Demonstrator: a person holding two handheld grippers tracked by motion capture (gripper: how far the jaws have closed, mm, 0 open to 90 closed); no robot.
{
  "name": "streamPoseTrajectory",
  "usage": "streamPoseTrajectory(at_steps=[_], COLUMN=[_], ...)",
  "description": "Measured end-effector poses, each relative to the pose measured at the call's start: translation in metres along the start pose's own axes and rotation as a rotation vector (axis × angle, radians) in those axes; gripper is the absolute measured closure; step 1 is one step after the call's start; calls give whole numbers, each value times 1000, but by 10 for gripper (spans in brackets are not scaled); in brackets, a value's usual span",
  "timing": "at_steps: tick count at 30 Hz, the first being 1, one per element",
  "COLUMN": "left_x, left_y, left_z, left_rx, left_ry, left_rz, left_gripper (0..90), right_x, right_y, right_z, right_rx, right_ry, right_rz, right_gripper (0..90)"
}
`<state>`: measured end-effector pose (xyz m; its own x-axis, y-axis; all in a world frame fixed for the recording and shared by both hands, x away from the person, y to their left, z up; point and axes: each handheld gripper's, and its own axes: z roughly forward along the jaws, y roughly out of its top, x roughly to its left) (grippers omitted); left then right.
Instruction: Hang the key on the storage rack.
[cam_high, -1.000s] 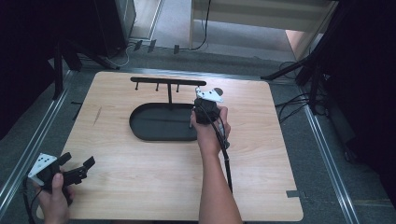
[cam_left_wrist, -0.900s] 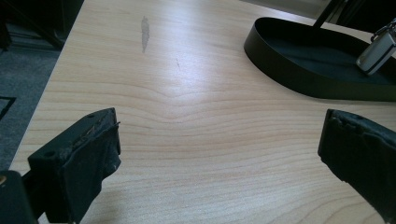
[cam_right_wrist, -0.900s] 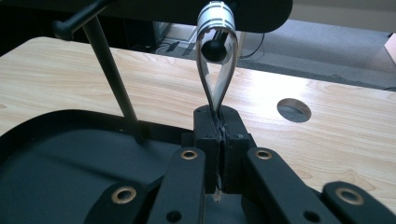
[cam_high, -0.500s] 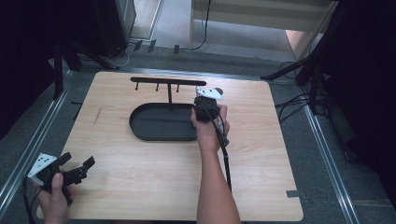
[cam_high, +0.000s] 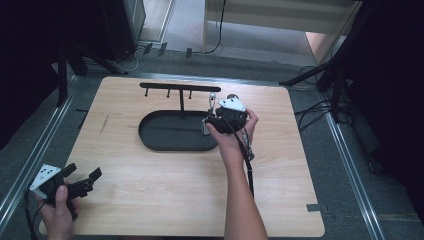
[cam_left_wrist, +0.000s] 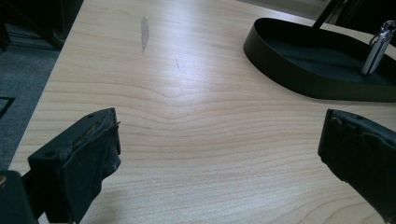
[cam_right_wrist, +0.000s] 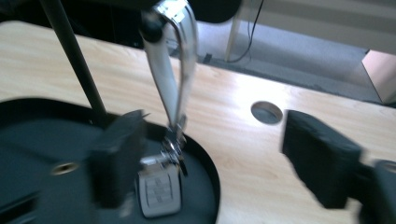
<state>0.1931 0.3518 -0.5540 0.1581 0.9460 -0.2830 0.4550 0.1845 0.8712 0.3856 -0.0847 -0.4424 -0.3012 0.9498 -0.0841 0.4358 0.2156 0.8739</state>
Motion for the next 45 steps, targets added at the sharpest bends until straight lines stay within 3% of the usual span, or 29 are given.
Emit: streamPoseTrajectory(at_steps=[4,5,7,13,23,35,45], left_x=[0,0,0,0,-1,0,0], left_y=[0,0,0,0,0,0,0], left_z=[0,0,0,0,0,0,0], left_rx=[0,0,0,0,0,1,0], left_ry=[0,0,1,0,1,-1,0], left_rz=[2,2,3,3,6,5,6], left_gripper=[0,0,0,0,0,0,0], right_x=[-7,-10,-13,-27,-57,-82,-103], right_y=[-2,-7,-11,-24,-46,-65,-85], right_z=[-6,-9,-12,-21,-41,-64,-81], right_rx=[17,30,31,32,8,-28,-37], right_ry=[39,38,55,46,14,13,-13], right_rz=[23,-4,-21,-19,23,57,92], right_gripper=[42,0,0,0,0,0,0])
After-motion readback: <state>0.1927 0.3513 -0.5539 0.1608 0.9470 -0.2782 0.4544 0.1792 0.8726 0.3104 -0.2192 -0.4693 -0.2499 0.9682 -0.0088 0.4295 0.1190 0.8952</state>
